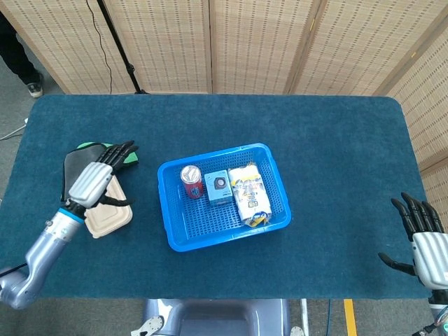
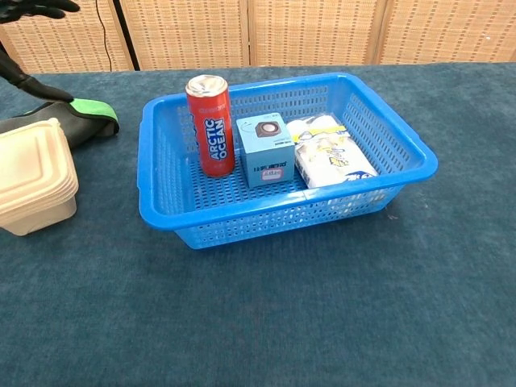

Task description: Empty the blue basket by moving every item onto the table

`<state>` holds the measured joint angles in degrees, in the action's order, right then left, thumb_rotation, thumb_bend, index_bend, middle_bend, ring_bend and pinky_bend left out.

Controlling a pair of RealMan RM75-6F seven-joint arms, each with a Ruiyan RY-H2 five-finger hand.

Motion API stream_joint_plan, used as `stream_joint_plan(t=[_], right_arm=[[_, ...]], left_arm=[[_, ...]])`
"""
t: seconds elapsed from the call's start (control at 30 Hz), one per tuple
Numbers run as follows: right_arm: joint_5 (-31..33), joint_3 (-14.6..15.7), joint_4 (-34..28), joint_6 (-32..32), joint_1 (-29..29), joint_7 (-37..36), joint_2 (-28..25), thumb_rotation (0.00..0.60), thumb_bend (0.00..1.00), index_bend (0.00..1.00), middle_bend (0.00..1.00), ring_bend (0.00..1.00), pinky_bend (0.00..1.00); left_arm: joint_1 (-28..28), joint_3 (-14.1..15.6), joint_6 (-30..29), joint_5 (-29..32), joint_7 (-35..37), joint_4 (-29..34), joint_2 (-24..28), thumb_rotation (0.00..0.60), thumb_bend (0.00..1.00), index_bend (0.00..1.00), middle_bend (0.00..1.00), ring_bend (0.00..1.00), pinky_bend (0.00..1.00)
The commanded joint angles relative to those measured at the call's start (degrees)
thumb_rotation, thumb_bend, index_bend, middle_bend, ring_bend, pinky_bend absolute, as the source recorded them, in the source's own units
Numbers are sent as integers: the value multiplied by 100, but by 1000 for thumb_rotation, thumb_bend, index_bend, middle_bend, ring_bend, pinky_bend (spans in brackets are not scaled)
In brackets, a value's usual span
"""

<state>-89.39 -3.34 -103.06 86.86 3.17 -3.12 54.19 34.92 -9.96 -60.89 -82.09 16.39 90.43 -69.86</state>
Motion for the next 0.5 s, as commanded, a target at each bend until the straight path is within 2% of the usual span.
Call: stream_joint_plan(t=[0.03,0.2,0.5], right_arm=[[26,-9,-1,-24,13,-14,-3,600,0,0,0,0,0],[71,-28,1,-47,27,-64,-19,600,0,0,0,0,0],[125,-37,16,-129,64,-139,-40,600,0,0,0,0,0]], left_arm=[[392,-235,439,575,-693,294,-232,600,0,0,0,0,0],[691,-386,622,1082,-1435,304,-577,600,0,0,0,0,0],[926,-371,665,1733,-2300,139,-1131,600,0,0,0,0,22]])
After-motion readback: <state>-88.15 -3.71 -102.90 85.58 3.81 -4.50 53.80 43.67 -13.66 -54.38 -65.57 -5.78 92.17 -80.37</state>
